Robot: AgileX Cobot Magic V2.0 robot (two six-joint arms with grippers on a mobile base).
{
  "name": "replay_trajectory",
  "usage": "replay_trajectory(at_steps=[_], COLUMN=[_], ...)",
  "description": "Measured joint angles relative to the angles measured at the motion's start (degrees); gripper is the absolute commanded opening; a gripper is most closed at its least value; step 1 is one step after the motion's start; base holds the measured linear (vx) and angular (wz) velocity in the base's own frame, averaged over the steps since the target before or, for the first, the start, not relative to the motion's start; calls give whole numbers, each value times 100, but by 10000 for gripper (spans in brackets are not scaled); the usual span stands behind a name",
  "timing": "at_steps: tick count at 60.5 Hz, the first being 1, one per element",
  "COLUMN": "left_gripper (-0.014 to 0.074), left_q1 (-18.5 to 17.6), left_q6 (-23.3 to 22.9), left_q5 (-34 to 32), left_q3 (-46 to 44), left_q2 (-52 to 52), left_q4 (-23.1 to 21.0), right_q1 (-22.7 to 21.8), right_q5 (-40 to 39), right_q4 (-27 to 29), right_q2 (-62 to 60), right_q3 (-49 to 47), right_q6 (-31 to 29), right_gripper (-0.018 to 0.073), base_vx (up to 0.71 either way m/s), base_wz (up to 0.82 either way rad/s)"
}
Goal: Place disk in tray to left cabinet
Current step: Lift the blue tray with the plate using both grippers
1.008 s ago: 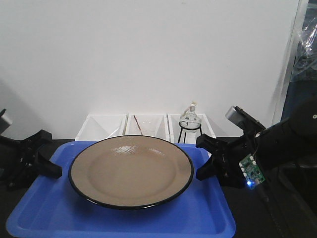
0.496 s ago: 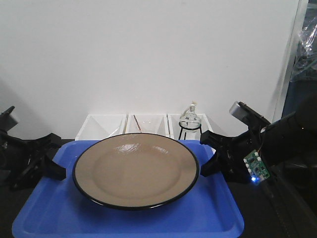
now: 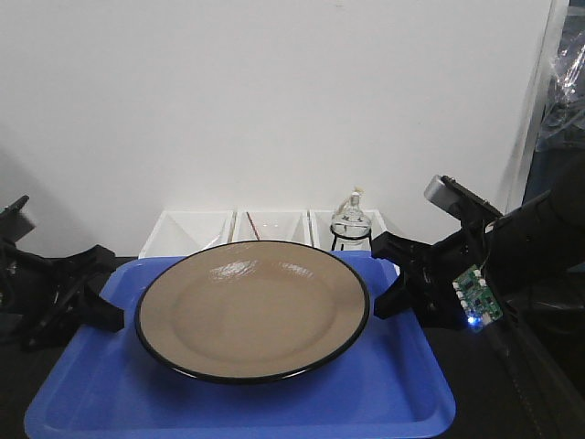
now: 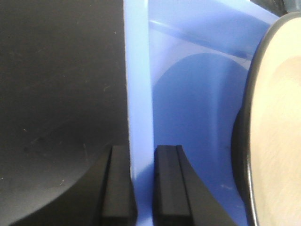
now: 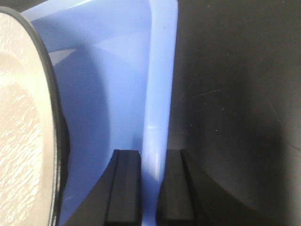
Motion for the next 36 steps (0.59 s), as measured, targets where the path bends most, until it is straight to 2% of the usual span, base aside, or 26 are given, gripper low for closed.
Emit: replay_trajectory(at_steps=[36], left_gripper=[-1], left_q1=[0], left_q6=[0], left_q5=[-55], left_q3=[0], left_q2=[0], left_q4=[-25], right_q1=[0], right_q5=[0], right_q4=[-5], right_q2=[6], right_q3=[0], right_q6=[39], right_gripper=[-6], base_vx=[0], base_wz=[0])
